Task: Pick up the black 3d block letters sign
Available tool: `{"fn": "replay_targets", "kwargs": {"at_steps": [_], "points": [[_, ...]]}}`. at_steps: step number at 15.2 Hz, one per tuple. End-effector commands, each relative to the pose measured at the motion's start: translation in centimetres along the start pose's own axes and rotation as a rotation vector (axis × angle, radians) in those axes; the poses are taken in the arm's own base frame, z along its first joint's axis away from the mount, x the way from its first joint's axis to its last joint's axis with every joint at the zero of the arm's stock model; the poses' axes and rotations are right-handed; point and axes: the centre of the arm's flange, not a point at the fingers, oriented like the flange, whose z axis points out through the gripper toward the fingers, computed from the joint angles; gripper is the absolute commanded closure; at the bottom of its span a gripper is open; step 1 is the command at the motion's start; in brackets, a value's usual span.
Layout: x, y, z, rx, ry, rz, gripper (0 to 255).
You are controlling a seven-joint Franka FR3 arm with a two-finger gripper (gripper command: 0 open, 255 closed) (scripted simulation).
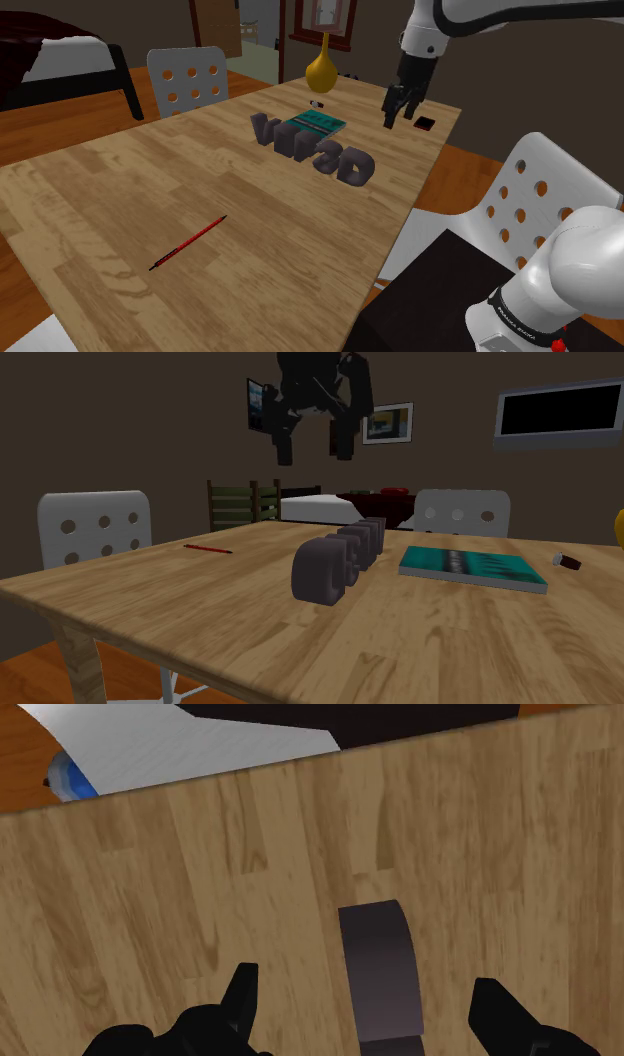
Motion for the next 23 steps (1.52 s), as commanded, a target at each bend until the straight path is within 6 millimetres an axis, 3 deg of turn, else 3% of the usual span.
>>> {"fn": "replay_targets", "kwargs": {"at_steps": [1, 19, 23], "points": [[2.4, -0.8, 1.4, 0.001, -0.002, -0.004, 0], [23.2, -7.6, 11.3, 0.005, -0.026, -0.040, 0], [23.9, -7.9, 13.3, 0.006, -0.026, -0.041, 0]]}}
